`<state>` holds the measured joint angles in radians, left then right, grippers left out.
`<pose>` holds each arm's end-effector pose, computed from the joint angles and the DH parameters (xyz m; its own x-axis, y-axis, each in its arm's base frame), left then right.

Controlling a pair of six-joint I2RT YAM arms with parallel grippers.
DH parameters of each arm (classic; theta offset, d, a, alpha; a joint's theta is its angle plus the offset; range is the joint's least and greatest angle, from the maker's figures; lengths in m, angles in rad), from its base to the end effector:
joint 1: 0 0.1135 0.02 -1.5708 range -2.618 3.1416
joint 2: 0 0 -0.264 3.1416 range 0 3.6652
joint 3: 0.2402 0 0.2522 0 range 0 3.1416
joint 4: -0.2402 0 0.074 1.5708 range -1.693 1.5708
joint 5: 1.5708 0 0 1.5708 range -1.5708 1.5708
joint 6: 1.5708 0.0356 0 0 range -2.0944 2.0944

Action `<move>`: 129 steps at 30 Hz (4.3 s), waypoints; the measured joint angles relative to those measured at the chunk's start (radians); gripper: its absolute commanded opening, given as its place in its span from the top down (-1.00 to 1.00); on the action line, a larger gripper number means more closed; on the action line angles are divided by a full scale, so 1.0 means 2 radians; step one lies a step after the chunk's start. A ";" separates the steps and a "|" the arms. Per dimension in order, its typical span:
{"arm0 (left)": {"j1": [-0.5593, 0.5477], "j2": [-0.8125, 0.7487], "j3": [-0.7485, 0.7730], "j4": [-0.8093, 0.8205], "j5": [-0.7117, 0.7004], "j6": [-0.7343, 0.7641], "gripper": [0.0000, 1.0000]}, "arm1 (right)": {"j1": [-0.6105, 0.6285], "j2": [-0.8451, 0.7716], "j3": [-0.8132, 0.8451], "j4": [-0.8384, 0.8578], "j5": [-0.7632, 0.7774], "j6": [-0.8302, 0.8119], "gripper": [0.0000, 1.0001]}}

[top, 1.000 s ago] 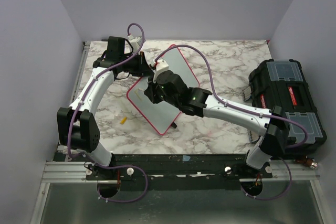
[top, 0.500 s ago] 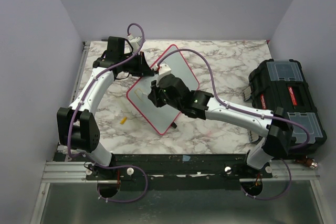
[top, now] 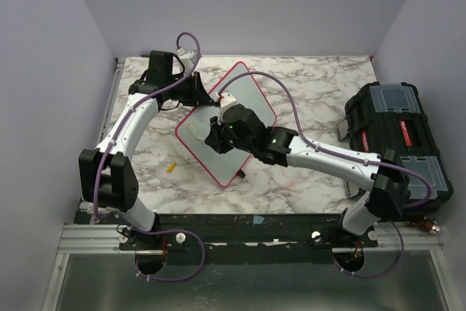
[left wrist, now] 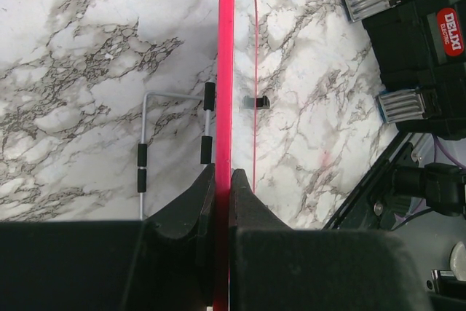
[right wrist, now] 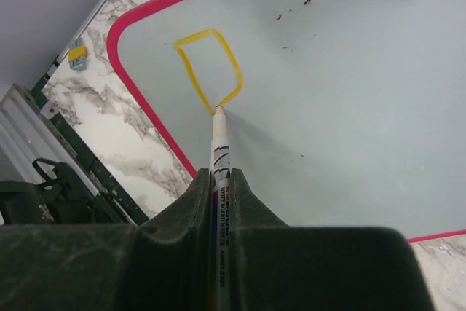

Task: Write a sentence on the whiteboard

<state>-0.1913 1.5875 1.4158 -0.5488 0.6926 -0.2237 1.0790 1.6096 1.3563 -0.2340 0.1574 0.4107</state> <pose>0.3415 -0.0893 0.3278 -0.7686 -0.0250 -0.6393 0.4584 0.6756 -0.5775 0.1838 0.3313 0.3229 -0.5242 -0.1435 -0.8394 -0.6499 0.7043 0.2855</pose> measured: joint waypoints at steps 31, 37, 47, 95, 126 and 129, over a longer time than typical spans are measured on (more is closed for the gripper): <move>-0.010 -0.008 0.000 0.000 0.001 0.002 1.00 | -0.008 -0.094 -0.094 0.136 0.063 0.012 0.99; -0.012 -0.008 0.000 0.001 0.001 0.003 1.00 | -0.009 -0.068 -0.064 0.089 0.064 0.003 0.99; -0.018 -0.008 0.004 0.000 0.001 0.008 1.00 | -0.009 -0.057 -0.056 0.061 0.063 -0.011 0.99; -0.026 -0.008 0.009 -0.008 -0.005 0.019 1.00 | -0.009 -0.038 -0.055 0.056 0.056 -0.009 0.99; -0.026 -0.008 0.009 -0.008 -0.007 0.021 1.00 | -0.009 -0.017 -0.004 0.001 0.056 -0.014 0.99; -0.026 -0.008 0.009 -0.008 -0.008 0.023 1.00 | -0.009 -0.015 0.000 0.000 0.058 -0.014 0.99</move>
<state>-0.2432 1.5707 1.4342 -0.5640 0.6773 -0.1787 1.0611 1.5799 1.3571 -0.2348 0.2726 0.3824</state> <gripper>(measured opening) 0.072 0.111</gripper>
